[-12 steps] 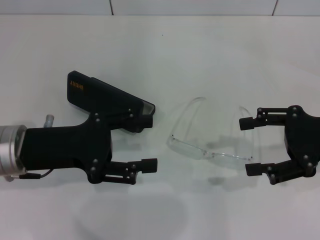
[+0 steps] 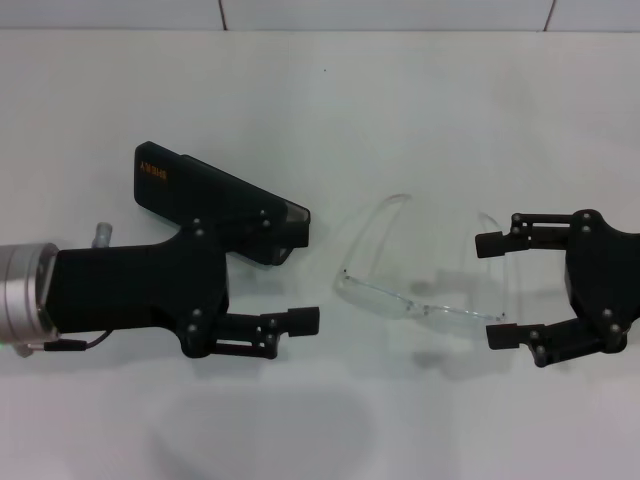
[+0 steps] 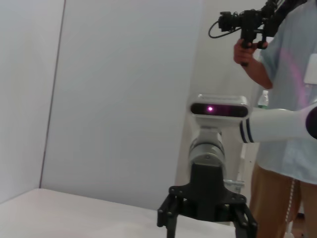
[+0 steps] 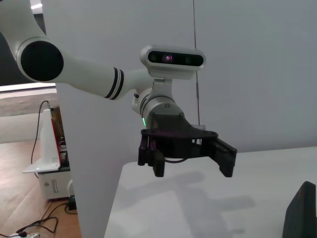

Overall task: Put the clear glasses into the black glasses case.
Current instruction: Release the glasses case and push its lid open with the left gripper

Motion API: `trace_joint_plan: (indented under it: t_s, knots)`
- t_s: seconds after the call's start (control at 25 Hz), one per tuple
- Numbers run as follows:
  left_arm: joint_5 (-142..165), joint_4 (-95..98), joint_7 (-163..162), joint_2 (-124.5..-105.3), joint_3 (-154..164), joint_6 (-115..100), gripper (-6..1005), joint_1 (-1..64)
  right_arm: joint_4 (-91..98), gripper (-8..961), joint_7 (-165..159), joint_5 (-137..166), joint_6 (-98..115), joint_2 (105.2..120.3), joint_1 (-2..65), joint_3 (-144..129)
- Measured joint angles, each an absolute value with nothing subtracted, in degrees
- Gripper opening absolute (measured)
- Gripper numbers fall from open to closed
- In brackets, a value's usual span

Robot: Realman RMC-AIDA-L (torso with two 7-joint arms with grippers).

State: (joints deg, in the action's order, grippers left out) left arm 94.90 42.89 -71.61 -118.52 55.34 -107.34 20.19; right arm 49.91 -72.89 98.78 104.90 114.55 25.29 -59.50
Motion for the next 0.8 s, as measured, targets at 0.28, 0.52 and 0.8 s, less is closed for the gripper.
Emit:
trace_joint_plan:
  t_s: [0.28, 0.52, 0.8]
  knots:
    - [88.6, 43.3, -75.1, -119.32, 50.5, -107.3, 867, 19.9, 49.7, 843, -72.1, 98.8, 104.2, 115.16, 25.1, -59.0]
    - [80.0, 50.2, -94.9, -117.93, 46.5, -105.3, 866, 22.6, 48.8, 843, -71.2, 98.6, 103.8, 115.57, 24.7, -58.8]
    - [99.9, 72.6, -123.5, -117.3, 46.5, -93.3, 860, 28.2, 45.5, 844, -68.9, 96.9, 103.3, 115.51, 24.6, -58.7]
